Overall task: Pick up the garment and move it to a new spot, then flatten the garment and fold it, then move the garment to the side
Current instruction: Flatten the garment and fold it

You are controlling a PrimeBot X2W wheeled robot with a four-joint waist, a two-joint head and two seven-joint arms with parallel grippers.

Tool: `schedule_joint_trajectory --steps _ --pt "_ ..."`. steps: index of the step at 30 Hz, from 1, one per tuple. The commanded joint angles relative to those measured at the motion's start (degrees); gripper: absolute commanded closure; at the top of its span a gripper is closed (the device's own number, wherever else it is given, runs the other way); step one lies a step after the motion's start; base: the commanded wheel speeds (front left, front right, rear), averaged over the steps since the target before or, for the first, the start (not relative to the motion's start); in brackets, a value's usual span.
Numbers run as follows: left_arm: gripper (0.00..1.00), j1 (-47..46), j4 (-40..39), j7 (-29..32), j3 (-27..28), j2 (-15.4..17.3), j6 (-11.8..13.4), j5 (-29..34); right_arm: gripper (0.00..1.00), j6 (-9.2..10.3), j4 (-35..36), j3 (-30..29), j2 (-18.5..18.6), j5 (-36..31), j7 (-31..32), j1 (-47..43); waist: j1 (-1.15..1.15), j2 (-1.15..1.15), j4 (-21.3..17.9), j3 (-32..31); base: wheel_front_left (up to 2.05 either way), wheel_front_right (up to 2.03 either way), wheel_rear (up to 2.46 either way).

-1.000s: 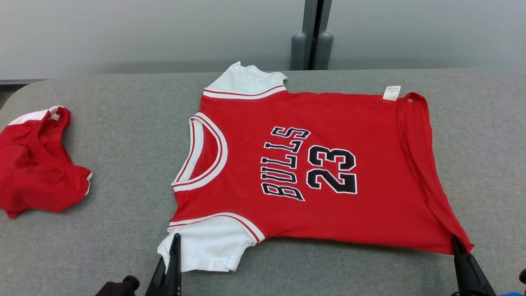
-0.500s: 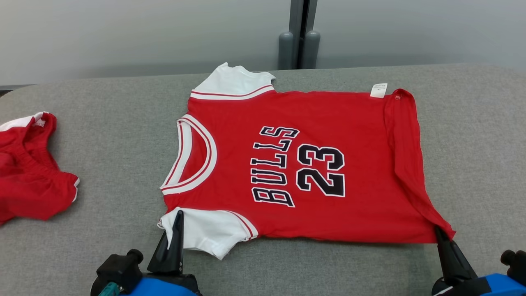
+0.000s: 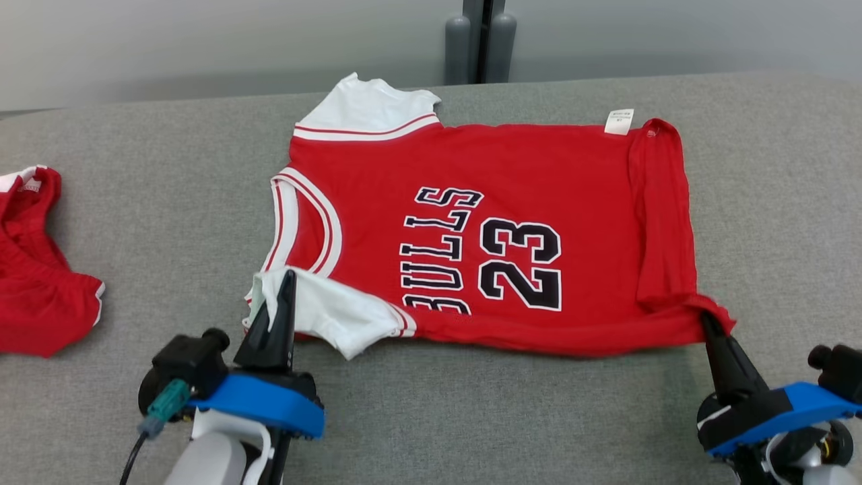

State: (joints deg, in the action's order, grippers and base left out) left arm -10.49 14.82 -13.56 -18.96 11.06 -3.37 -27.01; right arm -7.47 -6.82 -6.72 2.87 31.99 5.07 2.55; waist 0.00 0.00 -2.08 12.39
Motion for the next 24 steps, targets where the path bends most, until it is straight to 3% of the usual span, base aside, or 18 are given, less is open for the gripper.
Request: schedule_joint_trajectory --steps 1,20,21,22,23,24 --pt "1.0 -1.7 0.5 0.1 0.2 0.4 -0.2 0.3 1.0 -0.05 -0.3 -0.1 0.1 -0.4 0.3 1.4 0.0 0.0 0.1 0.4 0.0 0.0 0.0" --pt "1.0 -18.4 14.5 1.0 -2.5 1.0 -2.9 0.8 1.0 -0.05 -7.6 -0.3 0.9 -6.1 1.8 15.8 0.0 0.0 -0.5 7.4 0.0 0.0 0.0" --pt "1.0 -18.9 15.1 0.8 -2.6 0.9 -3.0 0.8 0.88 -0.04 -8.0 0.0 1.0 -6.1 1.6 16.3 0.0 0.0 -0.5 7.5 0.0 0.0 0.0" --pt "1.0 -19.9 16.3 0.5 -2.8 0.7 -3.2 0.7 0.11 -0.05 -8.6 0.4 1.5 -6.1 0.6 16.8 0.0 0.0 -0.5 7.6 0.0 0.0 0.0" --pt "0.84 -20.2 16.8 0.1 -2.7 0.6 -3.1 0.7 0.0 -0.04 -9.0 0.5 1.7 -6.0 0.3 16.9 0.0 0.0 -0.5 7.6 0.0 0.0 0.0" --pt "0.5 -20.4 17.3 -0.1 -2.6 0.5 -3.0 0.8 0.0 -0.04 -9.3 0.7 1.8 -6.0 -0.3 17.2 0.0 0.0 -0.5 7.5 0.0 0.0 0.0"
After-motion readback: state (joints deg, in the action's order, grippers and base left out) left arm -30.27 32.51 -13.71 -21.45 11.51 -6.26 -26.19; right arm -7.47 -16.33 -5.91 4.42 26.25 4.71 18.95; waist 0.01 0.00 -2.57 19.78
